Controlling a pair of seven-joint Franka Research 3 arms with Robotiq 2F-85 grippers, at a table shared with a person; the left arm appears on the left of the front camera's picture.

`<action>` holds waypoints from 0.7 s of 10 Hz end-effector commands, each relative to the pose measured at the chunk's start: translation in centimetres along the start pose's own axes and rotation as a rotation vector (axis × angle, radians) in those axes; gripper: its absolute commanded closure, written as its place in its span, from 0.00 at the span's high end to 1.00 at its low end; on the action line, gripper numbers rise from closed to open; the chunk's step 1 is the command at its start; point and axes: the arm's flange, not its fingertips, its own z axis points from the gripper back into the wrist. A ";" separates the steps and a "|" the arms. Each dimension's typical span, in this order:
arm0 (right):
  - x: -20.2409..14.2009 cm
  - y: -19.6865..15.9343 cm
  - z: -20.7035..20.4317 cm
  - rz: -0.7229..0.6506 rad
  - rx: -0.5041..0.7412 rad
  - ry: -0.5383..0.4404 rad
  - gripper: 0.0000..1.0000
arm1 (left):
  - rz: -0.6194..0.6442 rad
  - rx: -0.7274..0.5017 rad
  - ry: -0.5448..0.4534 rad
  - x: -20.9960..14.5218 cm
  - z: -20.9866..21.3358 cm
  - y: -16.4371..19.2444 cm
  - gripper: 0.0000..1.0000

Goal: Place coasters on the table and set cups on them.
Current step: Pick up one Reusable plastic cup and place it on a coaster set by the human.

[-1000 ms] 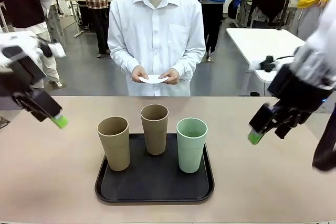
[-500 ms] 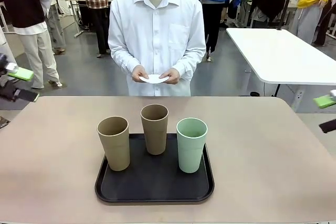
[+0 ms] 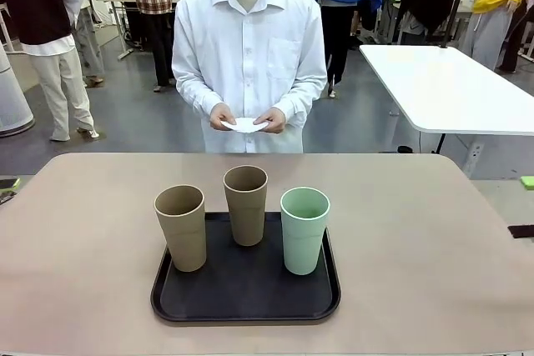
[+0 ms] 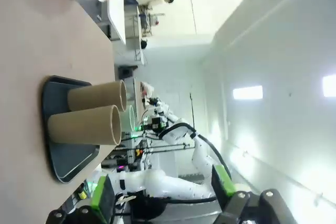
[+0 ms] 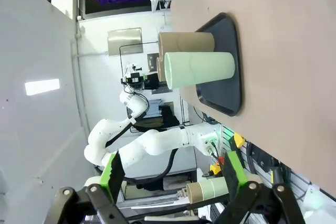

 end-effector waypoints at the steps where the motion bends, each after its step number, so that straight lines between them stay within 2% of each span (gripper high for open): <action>1: -2.9 -0.3 -2.9 0.024 -0.010 -0.007 1.00 | -0.024 -0.001 -0.035 -1.2 0.6 -1.0 1.00; 3: -3.2 -0.2 -2.4 0.038 -0.009 -0.026 1.00 | -0.007 0.069 -0.033 -0.9 0.6 -1.0 1.00; 6: -3.7 0.8 -2.4 0.100 0.000 -0.033 1.00 | 0.016 0.215 0.037 -1.2 -0.4 -0.9 1.00; 7: -0.3 0.3 0.4 0.029 -0.027 -0.020 1.00 | 0.005 0.247 0.056 -1.3 -0.7 -1.5 1.00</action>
